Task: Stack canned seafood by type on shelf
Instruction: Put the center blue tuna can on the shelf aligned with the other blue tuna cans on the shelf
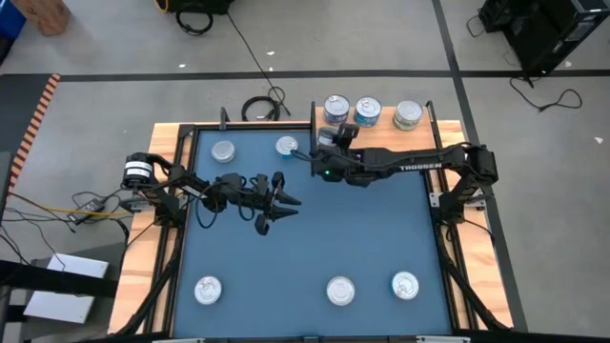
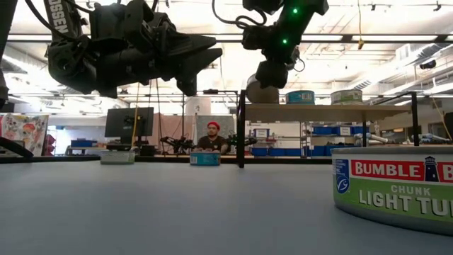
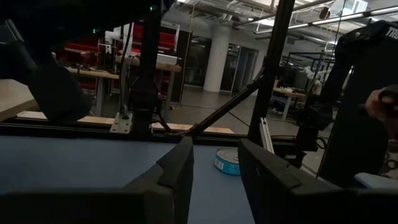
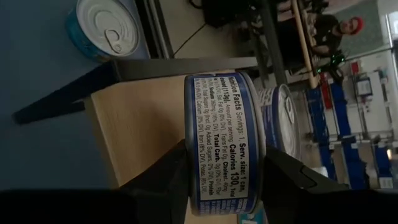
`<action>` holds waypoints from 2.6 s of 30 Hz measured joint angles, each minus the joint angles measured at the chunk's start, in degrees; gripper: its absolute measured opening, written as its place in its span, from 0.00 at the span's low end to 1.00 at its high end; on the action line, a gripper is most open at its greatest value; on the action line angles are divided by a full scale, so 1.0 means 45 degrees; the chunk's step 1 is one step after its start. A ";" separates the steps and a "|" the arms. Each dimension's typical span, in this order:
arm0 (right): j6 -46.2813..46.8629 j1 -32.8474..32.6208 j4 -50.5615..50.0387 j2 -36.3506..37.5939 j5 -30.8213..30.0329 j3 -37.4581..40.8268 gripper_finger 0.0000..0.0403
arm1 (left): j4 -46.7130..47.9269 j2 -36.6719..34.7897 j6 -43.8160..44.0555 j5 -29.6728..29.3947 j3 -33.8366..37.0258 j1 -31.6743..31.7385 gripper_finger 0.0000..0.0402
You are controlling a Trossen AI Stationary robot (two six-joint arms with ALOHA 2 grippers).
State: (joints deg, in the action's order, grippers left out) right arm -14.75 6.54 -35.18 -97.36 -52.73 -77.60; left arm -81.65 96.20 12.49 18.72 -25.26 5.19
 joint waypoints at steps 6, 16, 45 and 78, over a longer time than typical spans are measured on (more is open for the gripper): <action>0.0389 0.0187 -0.0266 0.0000 0.0010 0.0000 0.39 | 0.0024 0.0000 -0.0007 -0.0005 0.0000 0.0000 0.33; 0.0451 0.0308 -0.0237 0.0000 -0.0011 0.0000 0.46 | 0.0029 0.0000 0.0036 0.0007 0.0000 0.0000 0.33; 0.1900 0.0732 -0.0267 0.0370 0.2309 -0.0010 0.05 | 0.0097 0.0000 0.0044 0.0054 0.0000 0.0000 0.33; 0.3491 0.2291 -0.0597 0.0512 0.4630 0.0114 0.02 | 0.0131 0.0000 -0.0021 0.0112 0.0000 -0.0010 0.33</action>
State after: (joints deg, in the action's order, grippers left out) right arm 0.96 16.85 -37.87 -95.06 -31.90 -77.09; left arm -81.06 96.20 12.40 19.22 -25.26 5.15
